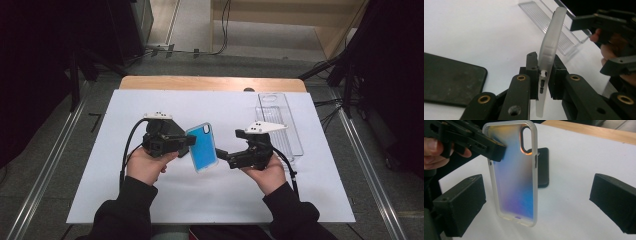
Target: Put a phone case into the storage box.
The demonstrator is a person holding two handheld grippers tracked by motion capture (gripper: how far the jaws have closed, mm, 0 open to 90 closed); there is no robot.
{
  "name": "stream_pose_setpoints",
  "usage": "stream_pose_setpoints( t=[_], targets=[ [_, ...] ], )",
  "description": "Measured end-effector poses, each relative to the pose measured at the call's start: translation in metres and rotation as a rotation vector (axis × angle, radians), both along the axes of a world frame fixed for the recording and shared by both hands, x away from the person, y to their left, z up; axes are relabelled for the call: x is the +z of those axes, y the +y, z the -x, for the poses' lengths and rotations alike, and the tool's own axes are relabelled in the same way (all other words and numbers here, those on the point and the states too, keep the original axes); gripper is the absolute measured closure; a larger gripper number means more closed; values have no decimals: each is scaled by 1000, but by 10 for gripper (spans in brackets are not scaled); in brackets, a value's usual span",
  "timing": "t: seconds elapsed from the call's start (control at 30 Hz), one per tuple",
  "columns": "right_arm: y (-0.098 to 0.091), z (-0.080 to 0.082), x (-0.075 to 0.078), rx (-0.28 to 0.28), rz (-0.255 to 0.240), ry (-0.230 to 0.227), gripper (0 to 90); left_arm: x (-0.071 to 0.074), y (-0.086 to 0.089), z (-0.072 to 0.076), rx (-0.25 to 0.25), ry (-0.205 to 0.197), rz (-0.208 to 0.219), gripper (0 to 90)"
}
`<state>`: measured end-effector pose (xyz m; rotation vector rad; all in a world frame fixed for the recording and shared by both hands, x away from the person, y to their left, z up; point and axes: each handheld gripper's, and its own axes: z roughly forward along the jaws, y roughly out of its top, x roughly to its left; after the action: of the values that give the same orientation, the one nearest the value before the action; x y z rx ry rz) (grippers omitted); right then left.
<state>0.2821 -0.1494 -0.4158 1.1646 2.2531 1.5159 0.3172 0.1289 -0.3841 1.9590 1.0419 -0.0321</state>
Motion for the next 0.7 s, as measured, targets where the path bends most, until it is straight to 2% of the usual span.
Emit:
stream_pose_setpoints(
  t=[0.1,0.27,0.4,0.53,0.7],
  targets=[
    [3,1,-3,-23,-4,5,0,0,-1,0,24,4,-6,812],
    [9,3,-7,-47,23,9,0,-1,-2,0,54,15,-12,812],
    [15,6,-13,-94,30,20,0,0,-2,2,64,-9,3,812],
    [20,7,-17,-109,30,25,0,-1,-5,3,68,0,-7,811],
    [26,9,-21,-96,48,25,0,-2,-9,4,67,11,-10,811]
  ],
)
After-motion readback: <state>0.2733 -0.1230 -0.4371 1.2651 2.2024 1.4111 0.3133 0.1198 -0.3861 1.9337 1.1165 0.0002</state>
